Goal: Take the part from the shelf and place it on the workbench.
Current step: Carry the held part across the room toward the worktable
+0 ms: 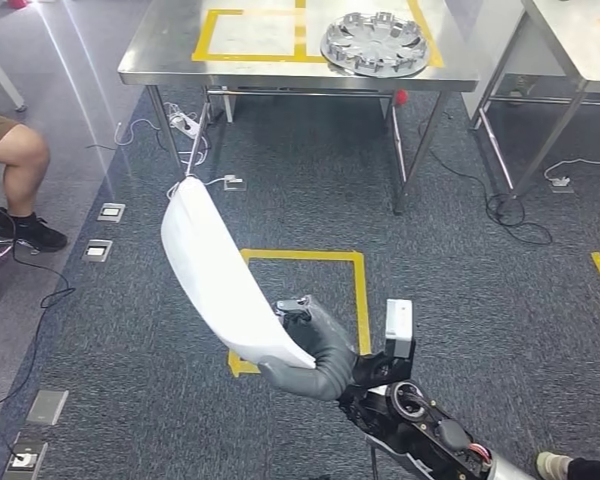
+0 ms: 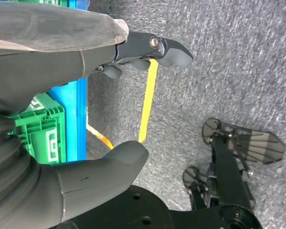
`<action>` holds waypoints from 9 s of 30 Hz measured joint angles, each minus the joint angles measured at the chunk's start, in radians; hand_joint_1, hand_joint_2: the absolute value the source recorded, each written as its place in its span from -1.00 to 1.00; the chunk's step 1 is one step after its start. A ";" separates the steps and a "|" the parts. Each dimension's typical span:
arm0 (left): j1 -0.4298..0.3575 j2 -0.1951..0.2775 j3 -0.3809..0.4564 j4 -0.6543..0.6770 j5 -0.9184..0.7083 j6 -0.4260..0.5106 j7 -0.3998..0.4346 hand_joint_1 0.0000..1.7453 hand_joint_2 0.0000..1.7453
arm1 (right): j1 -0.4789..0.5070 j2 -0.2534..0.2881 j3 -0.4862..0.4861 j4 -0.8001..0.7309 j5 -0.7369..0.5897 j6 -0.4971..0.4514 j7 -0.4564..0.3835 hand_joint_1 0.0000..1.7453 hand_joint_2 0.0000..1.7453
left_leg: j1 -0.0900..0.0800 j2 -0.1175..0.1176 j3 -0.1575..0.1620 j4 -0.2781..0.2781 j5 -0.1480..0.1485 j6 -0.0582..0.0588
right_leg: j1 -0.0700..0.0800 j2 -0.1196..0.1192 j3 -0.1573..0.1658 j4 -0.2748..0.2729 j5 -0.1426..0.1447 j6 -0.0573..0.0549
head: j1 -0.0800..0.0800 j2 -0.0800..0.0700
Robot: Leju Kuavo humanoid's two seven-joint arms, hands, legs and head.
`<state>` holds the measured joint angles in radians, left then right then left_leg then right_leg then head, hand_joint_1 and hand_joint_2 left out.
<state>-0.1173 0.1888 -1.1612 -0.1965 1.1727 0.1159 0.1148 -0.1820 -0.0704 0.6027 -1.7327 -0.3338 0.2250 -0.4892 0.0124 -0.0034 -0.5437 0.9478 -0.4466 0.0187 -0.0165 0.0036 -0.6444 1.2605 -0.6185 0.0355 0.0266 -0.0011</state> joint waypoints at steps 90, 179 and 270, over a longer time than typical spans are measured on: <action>0.000 0.002 0.001 0.000 0.017 0.004 0.006 -1.00 1.00 | -0.020 -0.001 0.019 0.004 -0.025 0.023 -0.005 1.00 1.00 | 0.003 0.001 -0.010 -0.003 0.016 0.003 | 0.007 0.003 0.036 -0.045 0.009 -0.007 | -0.010 0.000; 0.005 -0.013 0.026 0.000 0.045 0.011 0.005 -1.00 1.00 | -0.064 0.002 0.026 0.054 -0.039 0.019 -0.012 1.00 1.00 | 0.002 0.000 -0.023 -0.004 0.036 -0.002 | 0.014 -0.005 0.124 -0.190 0.074 -0.010 | -0.024 0.000; 0.005 -0.005 0.028 0.000 0.014 0.002 0.000 -1.00 1.00 | -0.057 0.004 0.019 0.045 -0.039 -0.016 -0.011 1.00 1.00 | 0.002 -0.001 -0.022 0.002 0.019 -0.007 | 0.008 0.004 0.153 -0.246 0.060 -0.011 | -0.024 0.000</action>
<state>-0.1126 0.1840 -1.1330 -0.1965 1.1871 0.1175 0.1148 -0.2394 -0.0668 0.6212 -1.6872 -0.3727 0.2088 -0.5003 0.0148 -0.0041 -0.5656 0.9495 -0.4279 0.0121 -0.0085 0.0075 -0.4917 1.0150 -0.5588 0.0248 0.0029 -0.0011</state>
